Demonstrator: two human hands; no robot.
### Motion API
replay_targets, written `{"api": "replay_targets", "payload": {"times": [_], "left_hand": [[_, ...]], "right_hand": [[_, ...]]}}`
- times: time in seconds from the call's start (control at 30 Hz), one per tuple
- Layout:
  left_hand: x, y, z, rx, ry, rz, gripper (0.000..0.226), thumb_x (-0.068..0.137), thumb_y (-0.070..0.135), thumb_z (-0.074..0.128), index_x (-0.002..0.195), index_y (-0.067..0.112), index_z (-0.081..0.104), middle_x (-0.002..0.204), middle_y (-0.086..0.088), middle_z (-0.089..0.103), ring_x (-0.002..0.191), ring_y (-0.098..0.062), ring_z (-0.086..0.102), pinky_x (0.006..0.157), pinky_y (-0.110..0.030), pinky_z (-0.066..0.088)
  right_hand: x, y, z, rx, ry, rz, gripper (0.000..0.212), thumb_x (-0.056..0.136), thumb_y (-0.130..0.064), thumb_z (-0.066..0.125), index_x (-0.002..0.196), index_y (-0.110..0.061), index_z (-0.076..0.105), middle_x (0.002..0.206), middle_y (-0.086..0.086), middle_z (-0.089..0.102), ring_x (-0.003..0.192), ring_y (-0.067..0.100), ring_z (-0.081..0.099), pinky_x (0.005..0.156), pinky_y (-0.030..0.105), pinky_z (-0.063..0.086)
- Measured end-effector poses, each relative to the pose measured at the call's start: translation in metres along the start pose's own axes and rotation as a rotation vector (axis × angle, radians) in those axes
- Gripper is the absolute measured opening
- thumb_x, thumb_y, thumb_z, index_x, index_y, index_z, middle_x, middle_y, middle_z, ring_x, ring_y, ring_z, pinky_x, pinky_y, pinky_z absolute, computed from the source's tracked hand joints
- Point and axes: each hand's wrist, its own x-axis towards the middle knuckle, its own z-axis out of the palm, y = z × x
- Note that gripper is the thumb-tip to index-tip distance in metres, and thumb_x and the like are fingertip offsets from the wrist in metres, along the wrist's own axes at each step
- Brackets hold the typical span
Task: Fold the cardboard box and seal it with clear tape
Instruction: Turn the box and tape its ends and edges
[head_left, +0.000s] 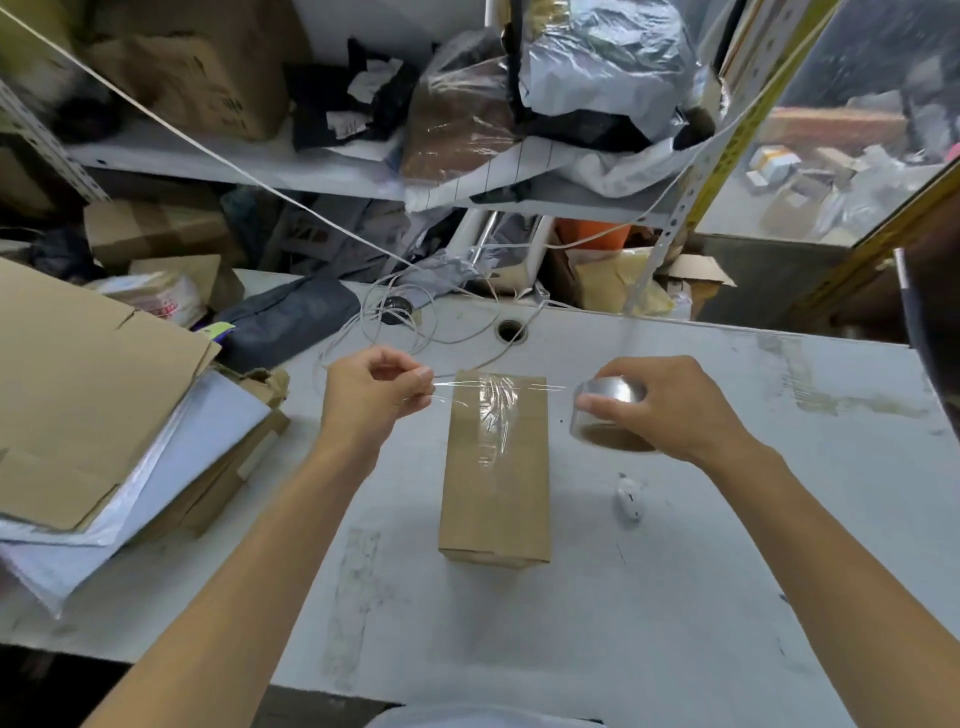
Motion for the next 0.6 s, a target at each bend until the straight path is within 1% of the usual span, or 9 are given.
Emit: {"api": "replay_targets", "payload": {"times": [0.07,0.13,0.2,0.27,0.33,0.43,0.6], "left_hand": [[0.017,-0.004,0.005,0.046,0.026,0.005,0.007,0.085,-0.005,0.07,0.085,0.0,0.065,0.067,-0.003,0.068,0.061,-0.01,0.066,0.064,-0.023,0.056],[0.031,-0.007,0.008,0.087,0.038,-0.001,0.013,0.085,-0.002,0.071,0.079,0.008,0.064,0.062,0.003,0.068,0.062,-0.009,0.066,0.065,-0.024,0.055],[0.043,-0.009,0.01,0.103,0.045,-0.019,0.015,0.086,0.0,0.071,0.078,0.011,0.064,0.064,0.001,0.068,0.062,-0.008,0.067,0.065,-0.025,0.054],[0.052,-0.009,0.011,0.098,0.05,-0.045,0.014,0.086,0.001,0.071,0.079,0.011,0.064,0.066,0.0,0.068,0.062,-0.007,0.067,0.063,-0.025,0.052],[0.058,-0.009,0.011,0.088,0.047,-0.077,0.013,0.087,0.001,0.071,0.08,0.011,0.065,0.068,0.0,0.068,0.065,-0.009,0.068,0.064,-0.025,0.052],[0.062,-0.011,0.012,0.054,0.033,-0.124,0.014,0.088,0.001,0.07,0.08,0.011,0.064,0.07,0.0,0.068,0.067,-0.011,0.069,0.068,-0.027,0.054],[0.06,-0.011,0.013,0.016,0.019,-0.184,0.013,0.088,0.001,0.07,0.081,0.01,0.064,0.07,0.001,0.068,0.064,-0.008,0.069,0.071,-0.027,0.055]], "right_hand": [[0.015,-0.002,0.007,-0.095,-0.023,0.063,0.061,0.07,-0.085,0.049,0.094,-0.033,0.071,0.086,-0.012,0.068,0.082,0.011,0.061,0.07,0.033,0.052],[0.03,-0.001,0.014,-0.195,-0.036,0.1,0.067,0.071,-0.089,0.044,0.086,-0.029,0.069,0.079,-0.011,0.066,0.08,0.014,0.06,0.067,0.033,0.049],[0.043,-0.002,0.018,-0.273,-0.059,0.105,0.072,0.071,-0.091,0.038,0.077,-0.023,0.065,0.071,-0.009,0.061,0.076,0.016,0.058,0.058,0.03,0.041],[0.053,-0.002,0.02,-0.3,-0.079,0.104,0.072,0.072,-0.09,0.039,0.072,-0.021,0.061,0.068,-0.008,0.058,0.073,0.016,0.055,0.055,0.029,0.035],[0.061,-0.001,0.021,-0.308,-0.094,0.101,0.068,0.073,-0.089,0.042,0.069,-0.023,0.057,0.067,-0.009,0.057,0.073,0.017,0.055,0.056,0.03,0.035],[0.069,0.005,0.023,-0.319,-0.12,0.104,0.063,0.072,-0.089,0.045,0.07,-0.027,0.055,0.069,-0.013,0.054,0.077,0.017,0.056,0.06,0.03,0.038],[0.073,0.011,0.023,-0.322,-0.153,0.111,0.062,0.071,-0.09,0.044,0.07,-0.03,0.055,0.071,-0.013,0.056,0.076,0.015,0.056,0.064,0.033,0.047]]}}
